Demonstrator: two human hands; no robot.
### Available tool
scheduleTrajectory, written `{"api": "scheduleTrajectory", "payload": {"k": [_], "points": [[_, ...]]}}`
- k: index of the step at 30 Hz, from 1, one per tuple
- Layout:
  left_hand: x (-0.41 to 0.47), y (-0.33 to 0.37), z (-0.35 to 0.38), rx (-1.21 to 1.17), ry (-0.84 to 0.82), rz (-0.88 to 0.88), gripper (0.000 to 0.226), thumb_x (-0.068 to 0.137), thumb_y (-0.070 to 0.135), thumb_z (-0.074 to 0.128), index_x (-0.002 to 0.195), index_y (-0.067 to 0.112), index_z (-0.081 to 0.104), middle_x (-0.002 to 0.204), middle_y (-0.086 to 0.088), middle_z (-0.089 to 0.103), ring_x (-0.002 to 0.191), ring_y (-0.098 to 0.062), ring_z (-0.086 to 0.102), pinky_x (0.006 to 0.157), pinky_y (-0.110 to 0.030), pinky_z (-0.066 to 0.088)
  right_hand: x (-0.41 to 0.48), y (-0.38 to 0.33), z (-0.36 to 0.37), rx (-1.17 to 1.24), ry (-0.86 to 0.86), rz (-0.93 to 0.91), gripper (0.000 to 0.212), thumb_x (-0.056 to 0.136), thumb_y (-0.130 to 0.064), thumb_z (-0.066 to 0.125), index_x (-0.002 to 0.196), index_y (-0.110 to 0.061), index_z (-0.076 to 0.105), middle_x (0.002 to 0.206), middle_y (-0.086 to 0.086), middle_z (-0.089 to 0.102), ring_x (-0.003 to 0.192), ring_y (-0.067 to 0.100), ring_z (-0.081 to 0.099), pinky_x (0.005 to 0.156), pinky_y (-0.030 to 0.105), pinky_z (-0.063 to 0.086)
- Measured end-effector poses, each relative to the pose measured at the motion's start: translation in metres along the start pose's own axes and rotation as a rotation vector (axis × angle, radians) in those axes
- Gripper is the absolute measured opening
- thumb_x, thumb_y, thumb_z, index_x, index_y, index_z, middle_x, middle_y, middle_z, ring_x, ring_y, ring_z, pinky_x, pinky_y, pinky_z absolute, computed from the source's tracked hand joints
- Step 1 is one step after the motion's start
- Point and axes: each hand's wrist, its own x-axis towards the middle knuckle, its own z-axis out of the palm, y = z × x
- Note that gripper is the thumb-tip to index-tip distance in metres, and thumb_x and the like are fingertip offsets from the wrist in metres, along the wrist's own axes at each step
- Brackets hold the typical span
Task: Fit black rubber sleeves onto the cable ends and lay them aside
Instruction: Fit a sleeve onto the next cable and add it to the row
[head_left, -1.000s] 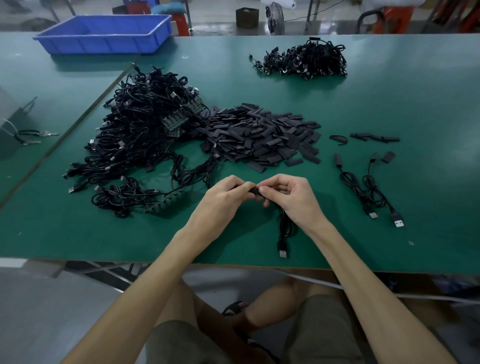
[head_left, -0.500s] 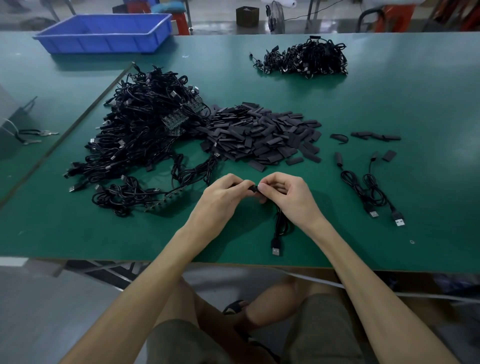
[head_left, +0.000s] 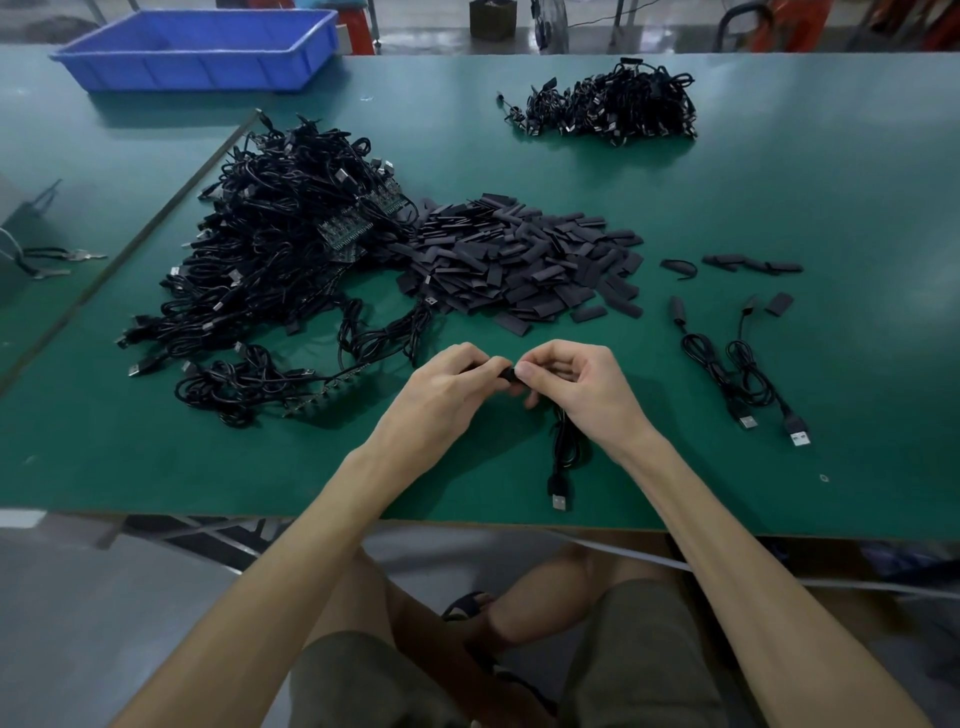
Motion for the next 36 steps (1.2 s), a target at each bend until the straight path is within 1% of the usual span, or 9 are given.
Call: {"api": "scheduleTrajectory", "payload": {"k": [6, 9, 12, 15, 18, 23, 27, 33, 36], "points": [[-0.001, 0.001, 0.001, 0.012, 0.015, 0.027, 0.019, 0.096, 0.006, 0.069, 0.115, 0.006, 0.07, 0.094, -0.006, 0.061, 0.079, -0.019, 0.056, 0.071, -0.026, 0.048, -0.001, 0.0, -0.002, 0.044, -0.019, 0.006, 0.005, 0.095, -0.009, 0.073, 0.091, -0.007, 0.075, 0.081, 0.007, 0.078, 0.066, 0.016, 0.07, 0.072, 0.024, 0.056], [-0.001, -0.001, 0.002, -0.03, -0.025, -0.002, 0.017, 0.097, 0.006, 0.067, 0.113, 0.006, 0.071, 0.095, -0.005, 0.062, 0.079, -0.018, 0.057, 0.07, -0.027, 0.048, -0.001, 0.0, -0.002, 0.041, -0.023, 0.011, 0.004, 0.094, -0.008, 0.075, 0.09, -0.008, 0.075, 0.078, 0.004, 0.077, 0.065, 0.017, 0.069, 0.072, 0.024, 0.056], [0.001, -0.004, 0.001, -0.084, -0.046, -0.031, 0.015, 0.097, 0.007, 0.067, 0.11, 0.005, 0.075, 0.093, -0.005, 0.063, 0.076, -0.017, 0.059, 0.068, -0.024, 0.048, -0.001, 0.0, -0.001, 0.062, -0.026, 0.022, 0.003, 0.093, -0.006, 0.075, 0.09, -0.005, 0.075, 0.079, 0.006, 0.077, 0.066, 0.016, 0.07, 0.07, 0.024, 0.057], [0.004, -0.007, 0.0, -0.19, -0.034, -0.102, 0.017, 0.094, 0.006, 0.07, 0.109, 0.005, 0.078, 0.09, -0.002, 0.066, 0.072, -0.008, 0.058, 0.068, -0.023, 0.048, -0.002, 0.0, 0.001, 0.074, -0.029, 0.012, 0.002, 0.092, -0.002, 0.075, 0.09, -0.002, 0.074, 0.076, 0.003, 0.076, 0.065, 0.009, 0.071, 0.065, 0.019, 0.055], [0.006, -0.01, -0.001, -0.288, -0.07, -0.192, 0.017, 0.093, 0.006, 0.071, 0.108, 0.008, 0.079, 0.083, 0.009, 0.067, 0.071, -0.003, 0.06, 0.069, -0.018, 0.049, -0.002, -0.001, 0.002, 0.053, -0.03, 0.013, 0.003, 0.092, -0.003, 0.076, 0.09, -0.003, 0.074, 0.076, 0.003, 0.076, 0.066, 0.011, 0.071, 0.066, 0.02, 0.055], [0.011, -0.012, -0.002, -0.408, -0.105, -0.342, 0.013, 0.09, 0.01, 0.075, 0.093, 0.022, 0.077, 0.076, 0.015, 0.073, 0.061, -0.005, 0.065, 0.065, -0.019, 0.052, -0.002, 0.002, 0.001, 0.018, -0.013, 0.005, 0.004, 0.092, -0.009, 0.077, 0.091, -0.007, 0.075, 0.08, 0.008, 0.077, 0.066, 0.019, 0.071, 0.067, 0.025, 0.057], [0.012, -0.012, -0.002, -0.465, -0.114, -0.411, 0.013, 0.089, 0.007, 0.075, 0.09, 0.019, 0.075, 0.076, 0.009, 0.074, 0.06, -0.01, 0.065, 0.064, -0.022, 0.053, -0.001, 0.003, 0.002, -0.002, -0.013, 0.002, 0.004, 0.092, -0.012, 0.078, 0.09, -0.01, 0.075, 0.08, 0.007, 0.077, 0.066, 0.02, 0.071, 0.068, 0.029, 0.058], [0.013, -0.009, -0.002, -0.442, -0.149, -0.406, 0.018, 0.093, 0.008, 0.071, 0.087, 0.025, 0.071, 0.073, 0.012, 0.073, 0.058, -0.006, 0.061, 0.061, -0.016, 0.049, -0.003, 0.001, 0.002, -0.018, -0.008, -0.034, 0.006, 0.093, -0.01, 0.077, 0.091, -0.006, 0.073, 0.083, 0.009, 0.076, 0.071, 0.023, 0.074, 0.073, 0.03, 0.06], [0.013, -0.009, -0.003, -0.415, -0.171, -0.376, 0.018, 0.096, 0.01, 0.067, 0.087, 0.026, 0.069, 0.071, 0.013, 0.071, 0.059, -0.004, 0.06, 0.06, -0.018, 0.048, -0.003, 0.0, 0.002, -0.008, -0.003, -0.041, 0.005, 0.092, -0.011, 0.077, 0.091, -0.008, 0.073, 0.082, 0.008, 0.076, 0.071, 0.022, 0.074, 0.072, 0.029, 0.06]]}}
